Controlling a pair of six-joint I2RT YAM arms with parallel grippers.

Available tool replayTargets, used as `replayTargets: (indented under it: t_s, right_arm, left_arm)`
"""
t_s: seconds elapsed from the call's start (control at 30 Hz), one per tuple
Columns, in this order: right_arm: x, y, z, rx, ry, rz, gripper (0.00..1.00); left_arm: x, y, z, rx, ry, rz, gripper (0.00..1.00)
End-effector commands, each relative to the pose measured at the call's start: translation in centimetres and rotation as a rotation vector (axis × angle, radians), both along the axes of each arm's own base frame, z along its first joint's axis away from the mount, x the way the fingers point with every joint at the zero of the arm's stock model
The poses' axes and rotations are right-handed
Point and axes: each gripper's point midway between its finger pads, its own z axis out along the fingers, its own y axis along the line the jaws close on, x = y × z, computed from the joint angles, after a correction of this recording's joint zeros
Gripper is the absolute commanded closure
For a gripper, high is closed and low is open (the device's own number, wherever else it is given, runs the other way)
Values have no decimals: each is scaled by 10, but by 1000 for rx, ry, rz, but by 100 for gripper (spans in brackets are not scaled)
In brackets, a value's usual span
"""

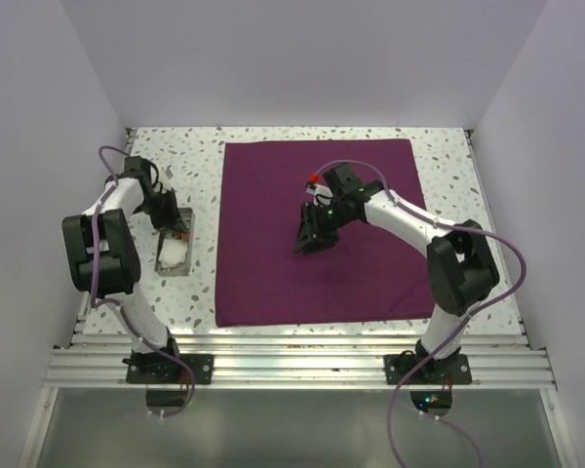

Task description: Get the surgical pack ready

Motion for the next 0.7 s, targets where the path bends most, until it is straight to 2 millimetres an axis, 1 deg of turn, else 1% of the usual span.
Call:
replayTargets:
  t_s: [0.0,0.13,0.3,0.33,0.4,0.43,0.47,0.53,0.67]
  right_arm:
    - [-4,-6,23,36,-66,24,58]
    - [-5,-7,21,41,-59,28,59]
    - [-5,-8,20,54,-48,29,59]
    - [-5,-9,18,53,-46,28,58]
    - [-5,-8,17,55,-39,30,59]
    - [-5,-8,16,56,-36,31,59]
    - [-6,-8,16,59,-31,32,58]
    - [-5,-8,16,62,-30,32,59]
    - [-4,-6,14,72,-23,38,59]
  left_arm:
    - [-1,16,3,86,20,-45,100]
    - [11,14,-6,63,33,-63,100]
    - [22,20,-10,78,35,-59,100]
    - [22,20,-12,83,44,-62,88]
    - [20,26,-14,110,65,-56,74]
    - [19,29,-13,128,70,-48,65]
    - [18,33,-12,148,71,-40,61]
    - [19,38,-3,181,48,-29,54]
    - [22,47,17,240,-8,8,52]
